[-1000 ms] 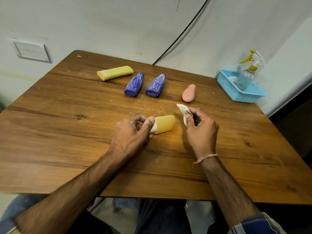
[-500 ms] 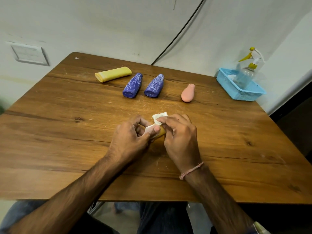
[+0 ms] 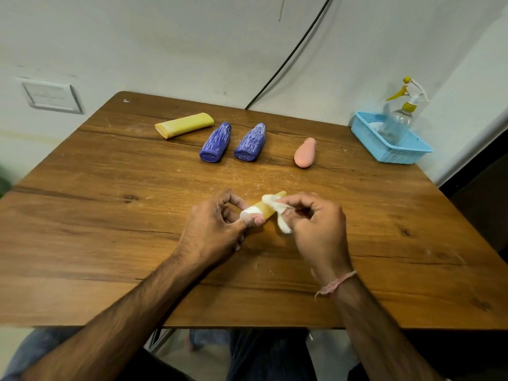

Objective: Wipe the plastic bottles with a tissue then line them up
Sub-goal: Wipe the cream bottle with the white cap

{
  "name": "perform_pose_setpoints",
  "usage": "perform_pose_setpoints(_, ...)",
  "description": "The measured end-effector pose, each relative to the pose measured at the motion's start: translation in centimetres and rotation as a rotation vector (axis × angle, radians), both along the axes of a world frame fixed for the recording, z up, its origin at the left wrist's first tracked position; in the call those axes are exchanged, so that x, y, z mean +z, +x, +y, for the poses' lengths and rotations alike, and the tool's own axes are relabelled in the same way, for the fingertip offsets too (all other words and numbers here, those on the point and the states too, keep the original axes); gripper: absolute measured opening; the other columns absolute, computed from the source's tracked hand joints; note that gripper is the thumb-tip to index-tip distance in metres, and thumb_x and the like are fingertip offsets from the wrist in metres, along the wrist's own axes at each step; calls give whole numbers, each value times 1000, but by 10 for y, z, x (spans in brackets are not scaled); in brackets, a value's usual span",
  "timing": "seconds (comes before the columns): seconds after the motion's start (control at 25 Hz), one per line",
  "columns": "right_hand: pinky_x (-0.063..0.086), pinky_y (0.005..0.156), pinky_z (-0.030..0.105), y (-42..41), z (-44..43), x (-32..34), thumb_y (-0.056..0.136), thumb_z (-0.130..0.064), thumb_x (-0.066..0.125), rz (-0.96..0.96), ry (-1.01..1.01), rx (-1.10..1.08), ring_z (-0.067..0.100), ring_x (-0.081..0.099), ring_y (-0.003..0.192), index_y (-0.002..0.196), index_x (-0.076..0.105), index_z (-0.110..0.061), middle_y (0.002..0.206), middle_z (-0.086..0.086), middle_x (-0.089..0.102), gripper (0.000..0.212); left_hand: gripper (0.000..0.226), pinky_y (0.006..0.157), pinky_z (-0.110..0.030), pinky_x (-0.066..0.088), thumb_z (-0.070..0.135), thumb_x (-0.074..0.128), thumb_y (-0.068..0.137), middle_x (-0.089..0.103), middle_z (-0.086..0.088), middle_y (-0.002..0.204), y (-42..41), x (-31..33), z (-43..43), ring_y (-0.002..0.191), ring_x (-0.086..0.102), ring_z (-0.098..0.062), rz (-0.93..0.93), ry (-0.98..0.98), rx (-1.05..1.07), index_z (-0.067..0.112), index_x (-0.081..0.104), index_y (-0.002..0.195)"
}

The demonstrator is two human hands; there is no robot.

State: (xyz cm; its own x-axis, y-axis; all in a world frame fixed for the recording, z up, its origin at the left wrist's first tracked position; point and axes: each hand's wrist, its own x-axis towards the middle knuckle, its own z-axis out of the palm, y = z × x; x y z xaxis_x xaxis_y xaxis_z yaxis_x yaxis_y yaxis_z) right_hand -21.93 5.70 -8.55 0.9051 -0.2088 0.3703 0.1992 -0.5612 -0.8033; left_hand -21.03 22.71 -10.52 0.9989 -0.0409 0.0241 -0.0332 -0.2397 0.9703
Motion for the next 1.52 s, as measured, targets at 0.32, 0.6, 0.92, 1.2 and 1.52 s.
perform_pose_setpoints(0.32,53,74,28,0,11,-15,87,7,61,-235,-496,83,18,55,90,111,75,-7,91,4,56,31,33,51,-32,57,40,86,70,74,-1,68,1,-2,1,59,71,-17,-41,83,-26,25,66,92)
perform_pose_setpoints(0.6,50,78,31,2,-11,-10,87,4,57,-336,-688,384,21,55,94,107,75,-6,95,8,59,28,40,56,-43,60,43,92,63,74,0,70,3,-8,2,63,72,-20,-41,112,-23,28,67,90)
perform_pose_setpoints(0.92,53,85,21,57,-44,-26,86,3,68,-189,-306,-94,3,59,89,109,76,-14,98,-2,69,29,37,58,-43,62,45,89,67,74,2,72,2,-5,2,64,72,-16,-21,151,3,30,68,93)
perform_pose_setpoints(1.2,60,82,41,70,-68,-28,94,0,62,-21,782,-158,22,70,93,97,72,-16,105,7,72,19,36,52,-17,50,50,84,72,68,7,72,22,1,-21,63,63,-4,-122,343,8,33,61,94)
perform_pose_setpoints(1.52,61,77,37,70,-83,-24,98,-13,58,15,1095,-17,28,68,103,121,61,-4,117,14,69,25,58,78,-36,55,57,71,83,60,-3,118,108,12,-104,101,57,-17,-271,799,-185,30,46,128)
